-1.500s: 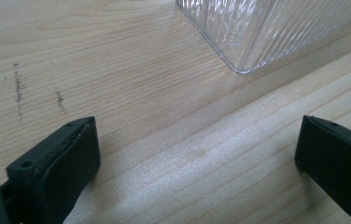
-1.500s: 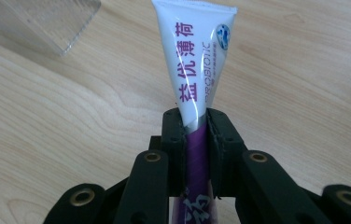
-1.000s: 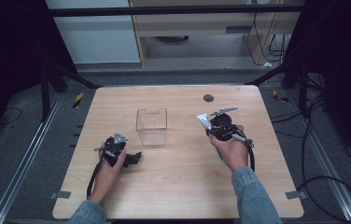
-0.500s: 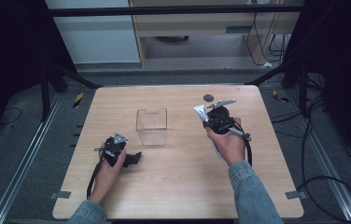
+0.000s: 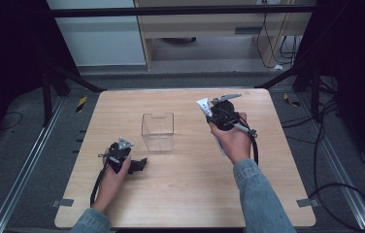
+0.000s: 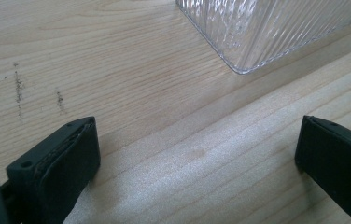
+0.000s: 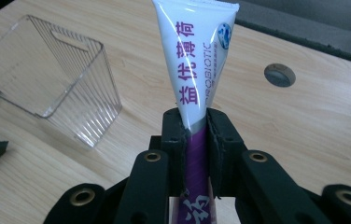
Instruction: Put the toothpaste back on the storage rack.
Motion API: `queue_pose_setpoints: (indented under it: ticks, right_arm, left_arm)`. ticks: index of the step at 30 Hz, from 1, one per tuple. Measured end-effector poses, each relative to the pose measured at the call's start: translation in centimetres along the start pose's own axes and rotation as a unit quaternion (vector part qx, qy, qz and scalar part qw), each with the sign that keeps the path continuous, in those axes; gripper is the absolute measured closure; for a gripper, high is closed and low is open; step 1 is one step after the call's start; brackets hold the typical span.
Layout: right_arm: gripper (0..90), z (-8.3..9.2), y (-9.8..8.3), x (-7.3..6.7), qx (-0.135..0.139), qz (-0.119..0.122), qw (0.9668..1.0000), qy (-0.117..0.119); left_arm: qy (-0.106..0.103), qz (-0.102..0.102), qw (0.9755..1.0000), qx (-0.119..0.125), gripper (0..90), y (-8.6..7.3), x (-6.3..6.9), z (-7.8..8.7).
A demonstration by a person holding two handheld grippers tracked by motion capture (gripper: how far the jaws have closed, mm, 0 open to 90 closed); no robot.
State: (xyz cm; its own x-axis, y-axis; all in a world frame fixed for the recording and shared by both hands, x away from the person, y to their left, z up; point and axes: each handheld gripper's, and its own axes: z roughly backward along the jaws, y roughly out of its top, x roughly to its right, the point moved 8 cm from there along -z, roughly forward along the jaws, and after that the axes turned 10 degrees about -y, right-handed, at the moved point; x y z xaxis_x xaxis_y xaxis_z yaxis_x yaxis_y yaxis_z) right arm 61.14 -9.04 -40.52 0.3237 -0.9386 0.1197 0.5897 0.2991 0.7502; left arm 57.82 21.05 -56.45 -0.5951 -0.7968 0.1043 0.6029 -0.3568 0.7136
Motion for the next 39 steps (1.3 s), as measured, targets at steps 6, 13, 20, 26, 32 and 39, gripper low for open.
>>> queue_pose_setpoints:
  ticks: [6, 13, 20, 26, 32, 39]
  right_arm:
    - [78.4, 0.2, 2.0, -0.6, 0.015, 0.001, 0.9999, 0.003]
    - [78.4, 0.2, 3.5, -0.9, 0.028, -0.001, 0.9996, 0.002]
    - [78.5, 0.3, 4.7, -1.2, 0.042, -0.004, 0.9991, 0.001]
    - [78.5, 0.2, 5.5, -1.5, 0.049, -0.003, 0.9988, 0.001]
    - [78.5, 0.1, 6.3, -1.8, 0.055, -0.003, 0.9985, -0.001]
    - [78.5, 0.0, 7.5, -2.2, 0.065, -0.007, 0.9979, 0.001]
  left_arm:
    - [0.000, 0.001, 1.0000, 0.002, 0.0, 0.0, 0.0, 0.0]
    - [0.000, 0.000, 1.0000, 0.001, 0.0, 0.0, 0.0, 0.0]
    - [0.000, 0.000, 1.0000, 0.001, 0.0, 0.0, 0.0, 0.0]
    - [0.000, 0.000, 1.0000, 0.001, 0.0, 0.0, 0.0, 0.0]
    - [0.000, 0.000, 1.0000, 0.001, 0.0, 0.0, 0.0, 0.0]
    - [0.000, 0.000, 1.0000, 0.001, 0.0, 0.0, 0.0, 0.0]
